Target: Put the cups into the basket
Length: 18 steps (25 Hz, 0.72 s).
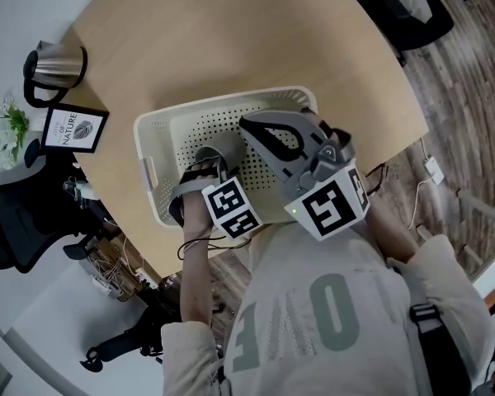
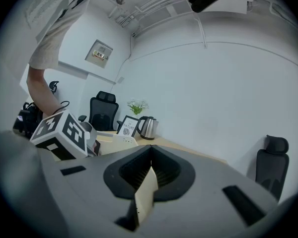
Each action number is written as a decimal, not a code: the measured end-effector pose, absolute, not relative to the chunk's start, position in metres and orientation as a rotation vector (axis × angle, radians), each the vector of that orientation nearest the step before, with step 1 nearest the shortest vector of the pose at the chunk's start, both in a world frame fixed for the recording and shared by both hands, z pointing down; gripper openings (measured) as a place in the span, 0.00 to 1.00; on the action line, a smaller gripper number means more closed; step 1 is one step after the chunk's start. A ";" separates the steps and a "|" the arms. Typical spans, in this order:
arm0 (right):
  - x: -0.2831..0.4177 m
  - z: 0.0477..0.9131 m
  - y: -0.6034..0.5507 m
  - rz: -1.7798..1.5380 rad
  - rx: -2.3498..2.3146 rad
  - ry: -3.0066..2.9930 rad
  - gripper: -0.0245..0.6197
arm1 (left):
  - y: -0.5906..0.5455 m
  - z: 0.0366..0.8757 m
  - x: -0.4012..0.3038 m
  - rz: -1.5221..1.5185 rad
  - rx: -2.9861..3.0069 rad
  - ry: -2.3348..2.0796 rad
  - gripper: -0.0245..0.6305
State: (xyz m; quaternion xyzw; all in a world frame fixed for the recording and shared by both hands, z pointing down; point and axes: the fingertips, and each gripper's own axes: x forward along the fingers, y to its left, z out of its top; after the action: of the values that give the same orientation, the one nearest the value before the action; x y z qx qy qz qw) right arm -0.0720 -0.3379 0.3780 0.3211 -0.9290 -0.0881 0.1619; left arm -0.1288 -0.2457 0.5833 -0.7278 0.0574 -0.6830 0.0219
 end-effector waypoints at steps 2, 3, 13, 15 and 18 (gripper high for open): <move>-0.071 0.377 -0.337 -0.261 0.921 -2.650 0.04 | -0.242 0.586 -0.129 -2.118 -2.208 0.108 0.12; -0.071 0.377 -0.337 -0.265 0.922 -2.650 0.04 | -0.240 0.586 -0.129 -2.119 -2.191 0.082 0.12; -0.073 0.369 -0.328 -0.254 0.918 -2.692 0.04 | -0.245 0.573 -0.122 -2.048 -2.178 0.099 0.15; -0.072 0.367 -0.327 -0.260 0.921 -2.697 0.04 | -0.245 0.567 -0.118 -2.031 -2.212 0.113 0.17; -0.071 0.363 -0.324 -0.270 0.927 -2.706 0.04 | -0.245 0.559 -0.115 -2.021 -2.259 0.146 0.29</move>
State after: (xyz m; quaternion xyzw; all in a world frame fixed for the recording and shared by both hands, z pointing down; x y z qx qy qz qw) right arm -0.0711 -0.3241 0.3628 0.3197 -0.9333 -0.0931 0.1341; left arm -0.1147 -0.2448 0.5589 -0.7434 0.0480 -0.6650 0.0538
